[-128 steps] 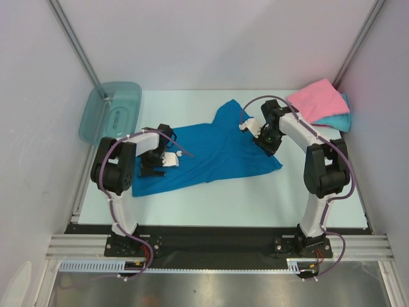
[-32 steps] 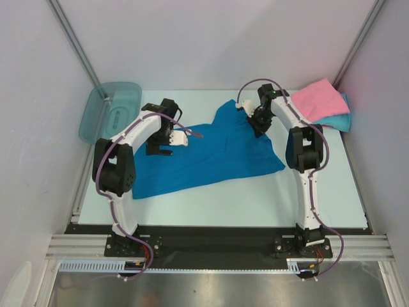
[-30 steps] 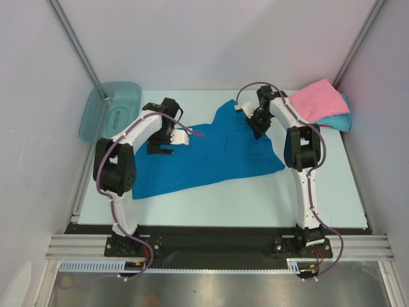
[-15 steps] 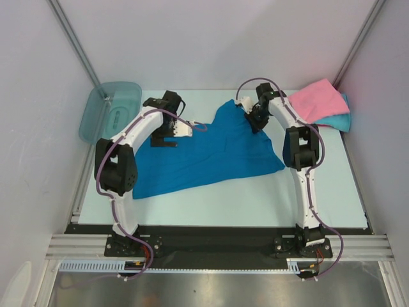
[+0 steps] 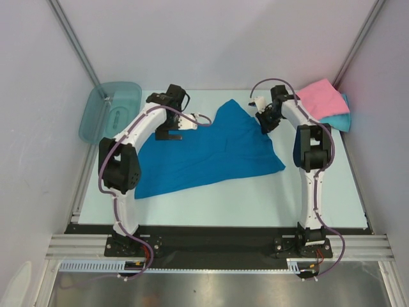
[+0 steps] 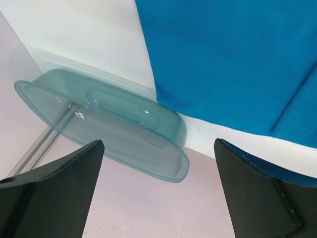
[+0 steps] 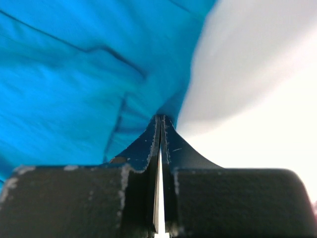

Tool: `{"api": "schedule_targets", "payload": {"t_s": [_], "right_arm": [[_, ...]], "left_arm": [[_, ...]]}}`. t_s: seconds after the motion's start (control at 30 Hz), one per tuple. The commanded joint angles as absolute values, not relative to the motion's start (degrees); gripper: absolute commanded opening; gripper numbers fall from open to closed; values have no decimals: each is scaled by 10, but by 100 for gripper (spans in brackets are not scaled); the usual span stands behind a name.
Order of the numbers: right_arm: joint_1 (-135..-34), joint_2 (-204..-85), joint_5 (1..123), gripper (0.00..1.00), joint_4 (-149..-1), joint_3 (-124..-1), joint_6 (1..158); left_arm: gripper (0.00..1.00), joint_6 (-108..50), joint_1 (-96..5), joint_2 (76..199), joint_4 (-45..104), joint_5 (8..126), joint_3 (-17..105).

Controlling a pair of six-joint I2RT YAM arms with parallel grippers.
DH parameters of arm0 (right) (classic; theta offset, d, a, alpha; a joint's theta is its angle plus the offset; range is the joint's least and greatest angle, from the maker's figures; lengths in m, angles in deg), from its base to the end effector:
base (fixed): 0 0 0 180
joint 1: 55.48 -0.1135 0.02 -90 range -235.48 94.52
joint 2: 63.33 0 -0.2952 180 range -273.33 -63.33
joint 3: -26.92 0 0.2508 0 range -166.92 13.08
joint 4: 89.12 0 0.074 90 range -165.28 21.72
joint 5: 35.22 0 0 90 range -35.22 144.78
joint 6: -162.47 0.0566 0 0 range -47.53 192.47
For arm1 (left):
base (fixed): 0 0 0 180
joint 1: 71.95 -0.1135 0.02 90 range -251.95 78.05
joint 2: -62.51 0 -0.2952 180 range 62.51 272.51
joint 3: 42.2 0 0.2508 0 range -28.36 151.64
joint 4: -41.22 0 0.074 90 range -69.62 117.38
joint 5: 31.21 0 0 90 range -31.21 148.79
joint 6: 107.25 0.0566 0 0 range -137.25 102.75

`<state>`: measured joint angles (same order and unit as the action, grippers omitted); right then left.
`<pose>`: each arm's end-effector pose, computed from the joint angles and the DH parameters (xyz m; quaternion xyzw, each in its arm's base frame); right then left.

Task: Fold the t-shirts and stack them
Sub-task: Fold the tshirt

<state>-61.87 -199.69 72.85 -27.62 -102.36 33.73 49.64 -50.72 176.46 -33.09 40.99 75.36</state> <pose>0.5240 0.0763 0.1673 -0.3993 0.8849 0.0971 0.2193 0.4093 -0.1405 0.2784 0.6587 0.7179 0.2048 0.0935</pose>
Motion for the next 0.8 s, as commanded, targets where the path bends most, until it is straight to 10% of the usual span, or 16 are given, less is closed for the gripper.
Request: {"api": "schedule_targets", "payload": {"t_s": [0.0, 0.77], "right_arm": [[-583, -2004, 662, 0, -264, -985, 344], [-501, -1988, 593, 0, -312, -946, 363]], "left_arm": [[100, 487, -489, 1777, -327, 409, 787], [100, 471, -465, 1802, -328, 416, 835]]}}
